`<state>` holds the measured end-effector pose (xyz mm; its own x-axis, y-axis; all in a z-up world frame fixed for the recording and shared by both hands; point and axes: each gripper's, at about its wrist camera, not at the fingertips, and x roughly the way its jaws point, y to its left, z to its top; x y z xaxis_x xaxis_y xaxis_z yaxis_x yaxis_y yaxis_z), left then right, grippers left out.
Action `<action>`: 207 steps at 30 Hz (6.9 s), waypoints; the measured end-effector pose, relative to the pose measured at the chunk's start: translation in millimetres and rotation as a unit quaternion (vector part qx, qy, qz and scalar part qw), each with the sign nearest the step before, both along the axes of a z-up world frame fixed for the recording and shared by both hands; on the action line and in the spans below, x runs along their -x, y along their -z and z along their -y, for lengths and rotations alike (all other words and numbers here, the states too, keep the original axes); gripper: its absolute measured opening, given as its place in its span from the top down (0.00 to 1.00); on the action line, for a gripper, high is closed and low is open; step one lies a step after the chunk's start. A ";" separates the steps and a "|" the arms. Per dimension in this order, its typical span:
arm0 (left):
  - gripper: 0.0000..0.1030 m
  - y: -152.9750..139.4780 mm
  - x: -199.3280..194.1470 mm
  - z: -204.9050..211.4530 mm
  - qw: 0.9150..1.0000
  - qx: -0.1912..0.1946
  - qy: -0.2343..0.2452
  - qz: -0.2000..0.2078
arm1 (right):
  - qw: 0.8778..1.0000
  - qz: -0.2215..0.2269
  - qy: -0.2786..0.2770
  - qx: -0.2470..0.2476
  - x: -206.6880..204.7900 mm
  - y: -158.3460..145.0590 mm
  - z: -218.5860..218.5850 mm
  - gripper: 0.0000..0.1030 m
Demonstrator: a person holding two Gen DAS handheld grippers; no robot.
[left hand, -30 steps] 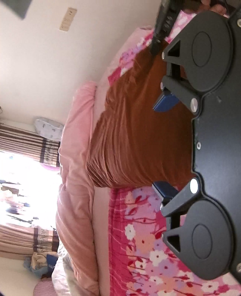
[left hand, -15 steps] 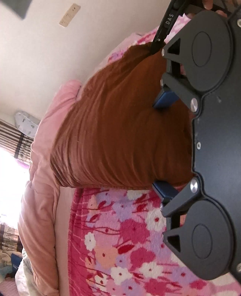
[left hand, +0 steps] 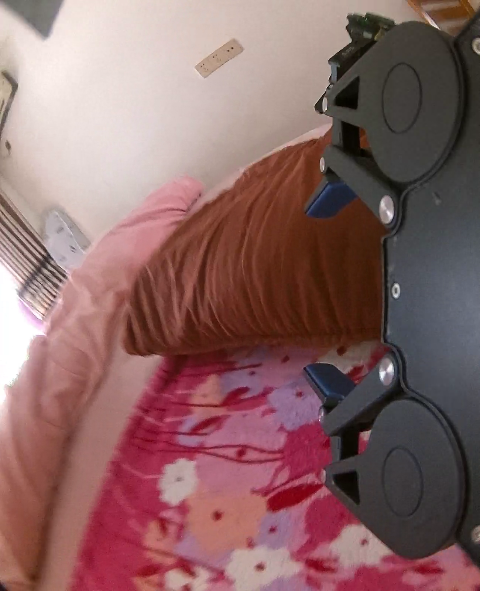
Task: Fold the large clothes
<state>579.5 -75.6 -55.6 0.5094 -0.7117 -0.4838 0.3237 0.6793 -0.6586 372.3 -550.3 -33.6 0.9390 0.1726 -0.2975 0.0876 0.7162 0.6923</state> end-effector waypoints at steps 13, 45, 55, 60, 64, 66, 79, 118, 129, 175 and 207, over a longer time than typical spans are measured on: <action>0.05 42.4 -53.3 16.3 0.988 0.110 0.080 -0.071 | 0.994 -0.061 -0.052 -0.067 -53.4 55.1 31.5 0.10; 0.21 -25.3 -53.9 83.8 0.995 0.029 0.097 -0.013 | 0.988 -0.047 -0.096 -0.109 -70.8 35.6 7.5 0.60; 0.21 -90.3 42.2 -14.2 0.997 0.028 0.056 0.039 | 0.982 0.003 -0.160 -0.100 -34.1 -25.8 -71.0 0.60; 0.20 -85.4 72.0 -57.6 0.998 0.021 0.036 0.042 | 0.978 0.008 -0.192 -0.086 -25.5 -29.3 -116.9 0.59; 0.20 -61.1 73.5 -74.4 0.999 0.019 0.029 0.030 | 0.976 -0.003 -0.202 -0.085 -27.6 -12.6 -140.7 0.59; 0.20 -43.4 66.0 -85.8 0.999 0.024 0.029 0.021 | 0.976 -0.012 -0.200 -0.083 -29.8 1.0 -148.2 0.59; 0.11 43.9 20.8 -95.2 0.997 0.051 0.050 -0.023 | 0.976 -0.037 -0.198 -0.084 -47.9 76.9 -141.9 0.48; 0.10 7.8 163.4 -40.2 0.966 -0.188 -0.122 0.126 | 0.944 -0.041 0.000 0.328 71.6 18.7 -293.0 0.90; 0.14 -42.8 166.7 -43.4 0.961 -0.190 -0.123 0.159 | 0.950 -0.035 -0.010 0.311 77.8 -9.3 -290.5 0.84; 0.12 -26.8 196.5 -20.9 0.963 -0.215 -0.070 0.150 | 0.946 -0.064 0.001 0.317 73.0 -24.7 -288.0 0.79; 0.10 -1.8 217.7 -17.4 0.951 -0.236 -0.129 0.152 | 0.939 -0.088 0.016 0.331 91.7 6.3 -290.1 0.74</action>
